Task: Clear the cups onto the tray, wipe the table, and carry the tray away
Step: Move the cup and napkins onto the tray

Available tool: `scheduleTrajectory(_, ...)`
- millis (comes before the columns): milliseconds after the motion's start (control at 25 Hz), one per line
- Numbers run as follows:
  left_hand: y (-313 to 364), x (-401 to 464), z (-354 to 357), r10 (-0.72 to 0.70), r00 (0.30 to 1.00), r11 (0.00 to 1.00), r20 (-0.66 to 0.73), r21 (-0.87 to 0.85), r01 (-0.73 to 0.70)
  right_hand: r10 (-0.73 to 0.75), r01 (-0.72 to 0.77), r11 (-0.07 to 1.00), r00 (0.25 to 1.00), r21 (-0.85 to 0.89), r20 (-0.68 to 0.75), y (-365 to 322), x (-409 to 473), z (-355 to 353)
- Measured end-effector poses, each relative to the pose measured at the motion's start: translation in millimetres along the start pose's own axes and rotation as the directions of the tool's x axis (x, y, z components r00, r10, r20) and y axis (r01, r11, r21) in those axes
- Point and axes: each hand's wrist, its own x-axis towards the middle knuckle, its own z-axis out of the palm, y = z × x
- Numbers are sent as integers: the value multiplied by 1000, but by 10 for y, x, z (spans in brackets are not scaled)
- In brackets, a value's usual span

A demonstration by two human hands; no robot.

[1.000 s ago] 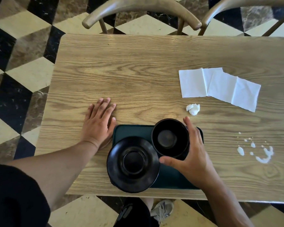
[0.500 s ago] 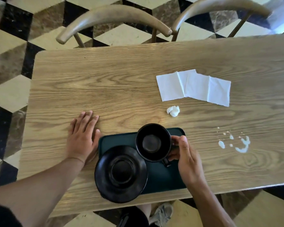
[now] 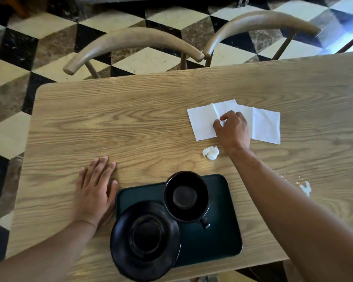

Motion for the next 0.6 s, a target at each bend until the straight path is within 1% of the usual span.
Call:
scheduleTrajectory(120,1,2,6,-4,1000,1000,-4,-8,4,31,-33,999,999,-39,-34,-18,33,22)
scheduleTrajectory(200,1,1,6,-8,1000,1000,-8,-17,8,43,-45,999,998,-27,-38,-37,36,0)
scheduleTrajectory(280,1,-8,2,-9,1000,1000,-7,-16,9,20,-17,998,999,59,-41,-75,31,-47)
scheduleTrajectory(400,-7,-6,2,-13,1000,1000,5,-3,13,-83,109,959,990,262,-110,-172,-80,-204)
scheduleTrajectory(520,-22,-3,14,-14,1000,1000,12,3,14,-150,210,918,969,338,-195,-246,-332,-459)
scheduleTrajectory(600,-25,-12,13,-17,1000,1000,17,4,17,-139,192,875,979,445,-150,-254,-540,-672)
